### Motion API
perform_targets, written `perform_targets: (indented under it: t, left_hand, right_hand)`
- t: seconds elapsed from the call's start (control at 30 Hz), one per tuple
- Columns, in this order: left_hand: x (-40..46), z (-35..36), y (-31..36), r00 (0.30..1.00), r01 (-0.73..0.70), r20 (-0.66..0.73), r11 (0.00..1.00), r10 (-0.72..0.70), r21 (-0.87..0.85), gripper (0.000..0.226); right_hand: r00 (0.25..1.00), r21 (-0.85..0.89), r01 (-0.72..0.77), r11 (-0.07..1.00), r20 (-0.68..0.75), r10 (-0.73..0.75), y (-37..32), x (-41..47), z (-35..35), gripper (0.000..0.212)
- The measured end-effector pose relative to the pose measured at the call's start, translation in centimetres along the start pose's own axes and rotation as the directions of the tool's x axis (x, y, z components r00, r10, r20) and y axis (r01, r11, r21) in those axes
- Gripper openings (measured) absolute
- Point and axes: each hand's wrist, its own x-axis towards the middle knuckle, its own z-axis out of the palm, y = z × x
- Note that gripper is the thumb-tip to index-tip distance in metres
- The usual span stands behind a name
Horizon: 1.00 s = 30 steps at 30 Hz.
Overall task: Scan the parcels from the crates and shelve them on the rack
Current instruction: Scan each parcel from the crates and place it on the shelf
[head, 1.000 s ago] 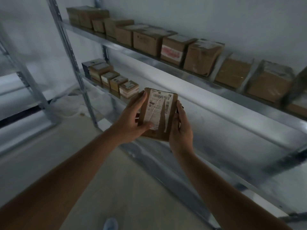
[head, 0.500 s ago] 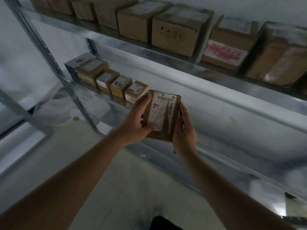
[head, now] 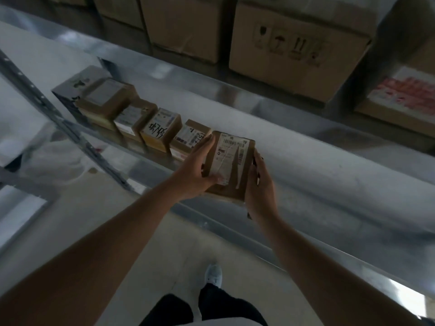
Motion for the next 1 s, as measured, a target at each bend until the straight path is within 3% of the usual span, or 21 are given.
perform_targets:
  t: [0.27, 0.7, 1.0]
  left_hand:
    - [5.7, -1.2, -1.9, 0.993, -0.041, 0.114, 0.997, 0.033, 0.062, 0.115]
    - [12.4, -1.5, -5.9, 0.953, -0.152, 0.288, 0.974, 0.098, 0.17, 0.105]
    - [14.6, -1.2, -6.7, 0.952, -0.137, 0.296, 0.974, 0.078, 0.182, 0.097]
  right_hand:
    - [0.996, -0.084, -0.07, 0.994, -0.067, 0.065, 1.6, 3.7, 2.1, 0.054]
    - [0.961, -0.204, -0.222, 0.953, -0.209, 0.179, 3.6, 7.3, 5.5, 0.044]
    - [0.956, -0.309, -0.251, 0.917, -0.228, 0.185, 3.8, 9.2, 6.5, 0.046]
